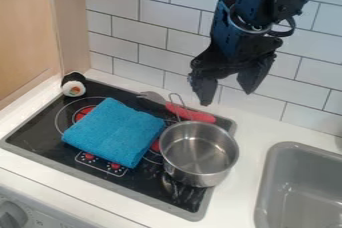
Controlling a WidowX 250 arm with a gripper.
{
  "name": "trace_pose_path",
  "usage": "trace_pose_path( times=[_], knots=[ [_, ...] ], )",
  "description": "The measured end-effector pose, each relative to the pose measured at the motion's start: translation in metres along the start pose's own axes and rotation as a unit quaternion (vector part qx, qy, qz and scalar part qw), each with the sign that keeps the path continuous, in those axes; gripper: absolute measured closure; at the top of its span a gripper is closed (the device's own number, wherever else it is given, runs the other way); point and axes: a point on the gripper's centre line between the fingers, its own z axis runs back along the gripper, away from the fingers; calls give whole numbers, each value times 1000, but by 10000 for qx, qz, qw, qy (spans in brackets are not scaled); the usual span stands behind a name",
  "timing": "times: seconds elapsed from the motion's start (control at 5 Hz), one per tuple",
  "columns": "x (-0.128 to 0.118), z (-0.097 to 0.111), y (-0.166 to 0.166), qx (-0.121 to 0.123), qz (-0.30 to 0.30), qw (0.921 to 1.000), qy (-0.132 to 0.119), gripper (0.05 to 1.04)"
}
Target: Move the cloth to the lower left corner of the stove
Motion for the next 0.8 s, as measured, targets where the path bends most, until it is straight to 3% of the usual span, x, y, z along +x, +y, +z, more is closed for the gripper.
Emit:
trace_pose_path(
  times=[0.2, 0.4, 0.8],
  knots=[
    [-7, -11, 12, 281, -45, 9995, 109, 85],
    [0, -13, 31, 749, 104, 9969, 229, 85],
    [44, 5, 72, 800, 1007, 9917, 73, 85]
  ],
)
